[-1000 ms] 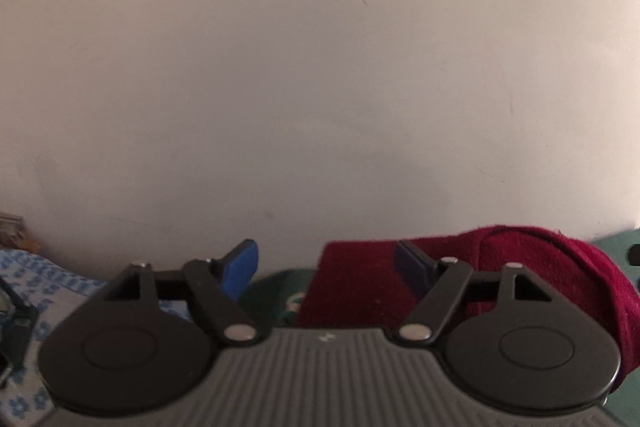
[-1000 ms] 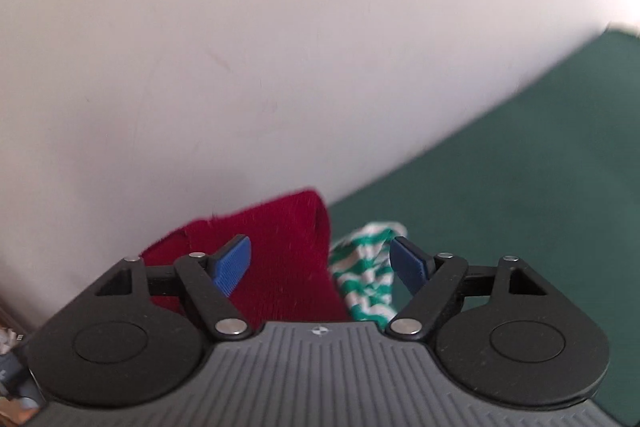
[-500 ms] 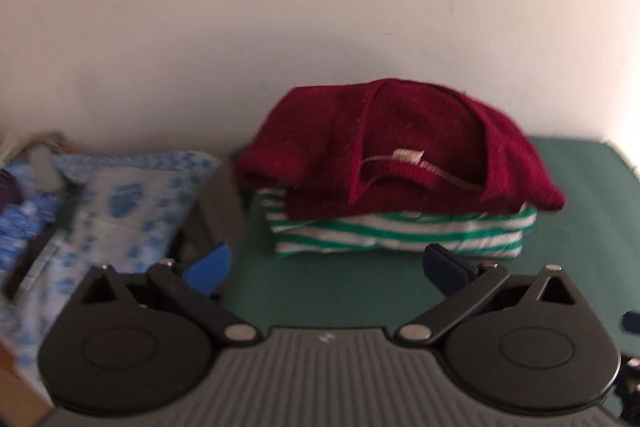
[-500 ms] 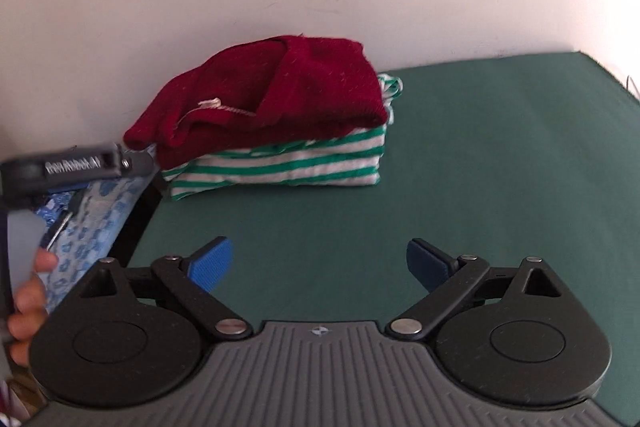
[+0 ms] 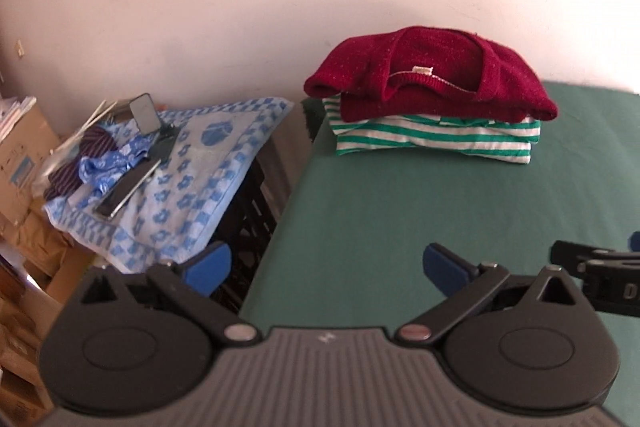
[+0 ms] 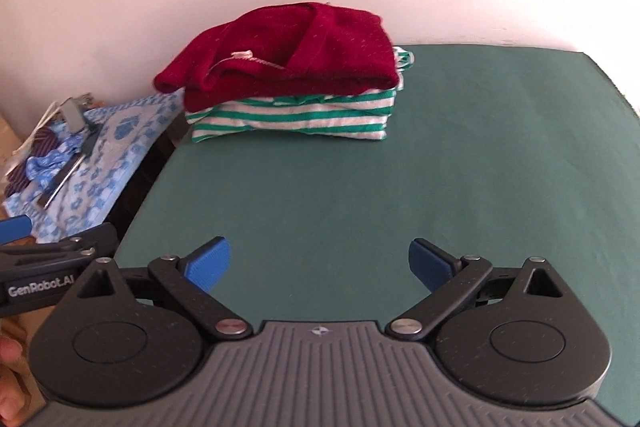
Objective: Fold clothes
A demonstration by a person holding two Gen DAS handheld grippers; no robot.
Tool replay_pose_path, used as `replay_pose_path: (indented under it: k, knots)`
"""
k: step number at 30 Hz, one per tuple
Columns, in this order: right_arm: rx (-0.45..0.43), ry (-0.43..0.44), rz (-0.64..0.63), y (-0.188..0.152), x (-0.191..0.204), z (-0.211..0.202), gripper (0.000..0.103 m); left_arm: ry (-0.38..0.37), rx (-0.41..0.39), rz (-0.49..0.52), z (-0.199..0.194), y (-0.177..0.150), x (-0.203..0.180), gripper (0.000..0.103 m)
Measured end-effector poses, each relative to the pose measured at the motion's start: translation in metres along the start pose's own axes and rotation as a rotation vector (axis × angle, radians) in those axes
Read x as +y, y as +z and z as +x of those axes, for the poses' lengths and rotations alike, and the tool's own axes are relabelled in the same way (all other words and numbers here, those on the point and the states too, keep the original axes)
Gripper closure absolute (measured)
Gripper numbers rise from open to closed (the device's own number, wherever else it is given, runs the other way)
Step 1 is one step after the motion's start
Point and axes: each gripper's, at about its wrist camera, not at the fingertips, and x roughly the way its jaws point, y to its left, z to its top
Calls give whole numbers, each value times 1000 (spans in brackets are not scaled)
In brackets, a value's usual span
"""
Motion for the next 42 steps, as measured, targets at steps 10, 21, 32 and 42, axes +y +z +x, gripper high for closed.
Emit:
replay_pose_path:
  k: [10, 21, 32, 42]
  knots:
    - [-2, -117, 39, -27, 23, 2, 5, -112, 103, -41, 20, -8, 11, 1]
    - [-70, -245, 162, -13, 79, -16, 5, -181, -7, 113, 23, 22, 55, 1]
    - [-94, -251, 86, 9, 100, -23, 5, -185, 3, 5, 22, 30, 78, 1]
    - [-81, -167, 69, 23, 80, -21, 5, -92, -31, -4, 5, 29, 63, 1]
